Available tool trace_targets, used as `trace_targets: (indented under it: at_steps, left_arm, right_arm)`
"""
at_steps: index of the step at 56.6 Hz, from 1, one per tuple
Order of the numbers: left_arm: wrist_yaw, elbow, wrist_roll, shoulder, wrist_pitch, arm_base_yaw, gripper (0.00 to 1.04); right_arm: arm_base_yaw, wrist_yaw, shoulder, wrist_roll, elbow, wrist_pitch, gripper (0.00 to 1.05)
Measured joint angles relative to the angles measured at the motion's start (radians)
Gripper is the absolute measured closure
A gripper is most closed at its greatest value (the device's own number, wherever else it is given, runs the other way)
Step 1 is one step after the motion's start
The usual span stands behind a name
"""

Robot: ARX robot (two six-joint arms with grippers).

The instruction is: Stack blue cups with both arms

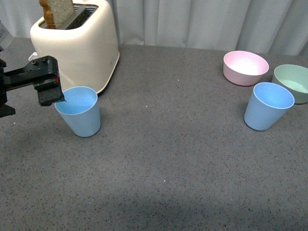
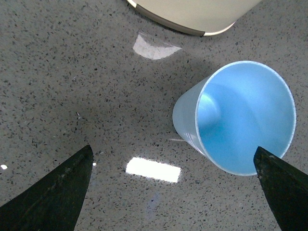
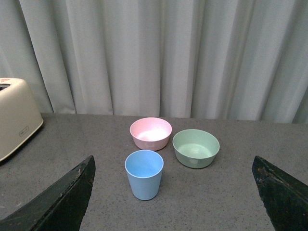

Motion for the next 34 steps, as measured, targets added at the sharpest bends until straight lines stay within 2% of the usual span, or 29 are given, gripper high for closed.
trace_targets:
  at_steps: [18,24,32,34]
  left_arm:
    - [0.004,0.145,-0.055,0.148,-0.071,-0.016,0.07]
    - [-0.001,0.188,-0.060,0.192,-0.117,-0.023,0.29]
    - [-0.002,0.214,-0.068,0.220,-0.142,-0.032,0.49]
    - [-0.003,0.222,-0.071,0.229,-0.142,-0.037,0.58]
  right_arm:
    - [0.000,0.000,0.000,0.000,0.000,0.000,0.10]
    - [0.000,0.000,0.000,0.000,0.000,0.000,0.10]
    - [0.000,0.000,0.000,0.000,0.000,0.000,0.10]
    - [0.000,0.000,0.000,0.000,0.000,0.000,0.10]
